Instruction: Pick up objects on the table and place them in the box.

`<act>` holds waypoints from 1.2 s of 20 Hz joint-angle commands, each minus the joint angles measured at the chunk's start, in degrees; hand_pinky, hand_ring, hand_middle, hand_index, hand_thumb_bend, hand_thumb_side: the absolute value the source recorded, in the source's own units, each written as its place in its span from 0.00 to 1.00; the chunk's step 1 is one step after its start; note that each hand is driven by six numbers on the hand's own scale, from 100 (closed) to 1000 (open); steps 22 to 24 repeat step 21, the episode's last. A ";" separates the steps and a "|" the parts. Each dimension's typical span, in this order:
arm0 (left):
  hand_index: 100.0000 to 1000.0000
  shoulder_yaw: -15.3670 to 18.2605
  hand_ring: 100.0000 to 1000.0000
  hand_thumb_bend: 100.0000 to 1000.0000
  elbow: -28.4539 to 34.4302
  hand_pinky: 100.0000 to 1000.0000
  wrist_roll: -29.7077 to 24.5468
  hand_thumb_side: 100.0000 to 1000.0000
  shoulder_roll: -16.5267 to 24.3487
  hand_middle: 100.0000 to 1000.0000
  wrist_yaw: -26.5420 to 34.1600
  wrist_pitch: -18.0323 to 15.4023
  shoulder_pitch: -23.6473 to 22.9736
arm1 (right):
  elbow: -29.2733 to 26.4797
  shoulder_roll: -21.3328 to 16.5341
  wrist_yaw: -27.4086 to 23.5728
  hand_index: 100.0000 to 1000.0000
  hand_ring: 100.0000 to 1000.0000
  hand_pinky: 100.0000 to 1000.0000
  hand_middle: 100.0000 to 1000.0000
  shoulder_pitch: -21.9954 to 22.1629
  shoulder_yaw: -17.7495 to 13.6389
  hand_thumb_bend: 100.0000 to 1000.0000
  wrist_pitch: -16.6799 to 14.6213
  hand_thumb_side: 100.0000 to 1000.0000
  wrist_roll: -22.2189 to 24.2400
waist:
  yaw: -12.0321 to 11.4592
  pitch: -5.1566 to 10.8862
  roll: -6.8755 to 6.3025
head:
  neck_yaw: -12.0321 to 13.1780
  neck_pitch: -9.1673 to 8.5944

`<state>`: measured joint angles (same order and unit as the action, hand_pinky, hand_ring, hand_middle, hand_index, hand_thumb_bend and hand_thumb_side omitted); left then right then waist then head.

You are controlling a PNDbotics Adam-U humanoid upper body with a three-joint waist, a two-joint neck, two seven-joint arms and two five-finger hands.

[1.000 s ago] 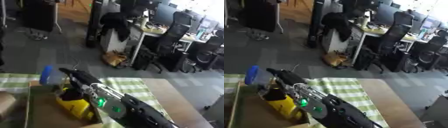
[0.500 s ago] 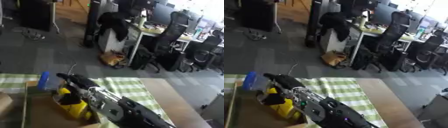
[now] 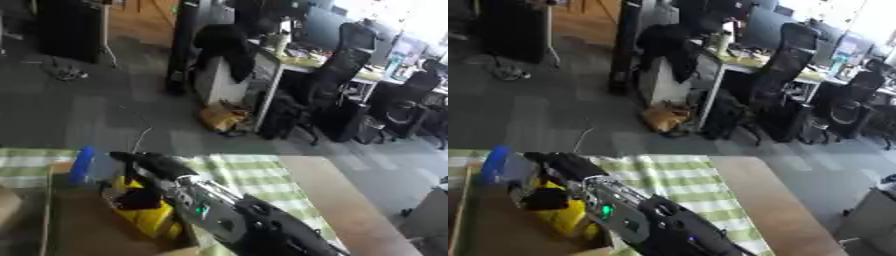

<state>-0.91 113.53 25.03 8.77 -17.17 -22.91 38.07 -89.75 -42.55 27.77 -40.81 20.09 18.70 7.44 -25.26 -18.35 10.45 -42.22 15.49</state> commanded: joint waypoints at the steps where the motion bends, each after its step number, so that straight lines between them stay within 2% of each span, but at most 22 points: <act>1: 0.96 -0.05 0.95 0.00 1.07 0.91 0.12 1.00 0.42 0.90 -0.18 -0.11 0.48 | -1.59 -2.22 -2.53 0.84 0.88 0.74 0.83 -0.64 -1.00 0.00 -1.53 1.00 1.89 | 0.37 1.49 -0.88 | -0.21 0.10; 2: 0.96 -0.06 0.95 0.00 1.07 0.91 0.11 1.00 0.42 0.90 -0.18 -0.12 0.50 | -1.98 -2.32 -3.38 0.90 0.93 0.80 0.89 -0.66 -1.01 0.00 -2.31 1.00 2.71 | 0.49 1.58 -0.93 | -0.20 0.19; 3: 0.96 -0.06 0.95 0.00 1.07 0.91 0.11 1.00 0.43 0.90 -0.19 -0.11 0.49 | -2.25 -2.45 -4.08 0.90 0.93 0.80 0.89 -0.65 -1.11 0.00 -2.88 1.00 3.37 | 0.57 1.62 -0.96 | -0.17 0.24; 6: 0.96 -0.04 0.95 0.00 1.07 0.91 0.12 1.00 0.42 0.90 -0.19 -0.13 0.41 | -2.83 -2.89 -4.74 0.95 1.00 0.90 0.97 -0.67 -1.36 0.00 -3.50 1.00 4.77 | 0.79 1.75 -1.06 | -0.15 0.21; 12: 0.96 0.11 0.95 0.00 1.07 0.91 0.27 1.00 0.48 0.90 -0.20 -0.13 0.32 | -3.60 -3.31 -5.20 1.00 1.00 0.92 1.00 -0.62 -1.84 0.00 -3.40 1.00 6.41 | 1.33 2.00 -1.33 | -0.27 0.64; 16: 0.96 0.33 0.95 0.00 1.07 0.92 0.47 1.00 0.52 0.90 -0.33 -0.08 0.04 | -5.79 -3.34 -7.94 1.00 1.00 0.89 1.00 -0.62 -2.49 0.00 -3.13 1.00 6.10 | 2.13 2.19 -1.58 | 0.13 1.09; 18: 0.96 0.56 0.95 0.00 1.07 0.92 0.71 1.00 0.66 0.90 -0.48 0.05 -0.26 | -8.64 -3.86 -11.29 1.00 1.00 0.88 1.00 -0.69 -3.42 0.00 -2.58 1.00 4.86 | 2.98 2.40 -1.92 | 1.23 1.18; 21: 0.96 1.75 0.95 0.00 1.07 0.92 1.92 1.00 1.75 0.91 -1.25 0.64 -1.33 | -18.20 -6.07 -18.71 0.99 0.99 0.86 1.00 0.30 -7.06 0.00 -2.86 1.00 0.10 | 5.40 3.37 -2.96 | 6.44 1.50; 24: 0.96 1.75 0.95 0.00 1.07 0.92 1.92 1.00 1.75 0.91 -1.25 0.64 -1.33 | -18.20 -6.07 -18.71 0.99 0.99 0.86 1.00 0.30 -7.06 0.00 -2.86 1.00 0.10 | 5.40 3.37 -2.96 | 6.44 1.50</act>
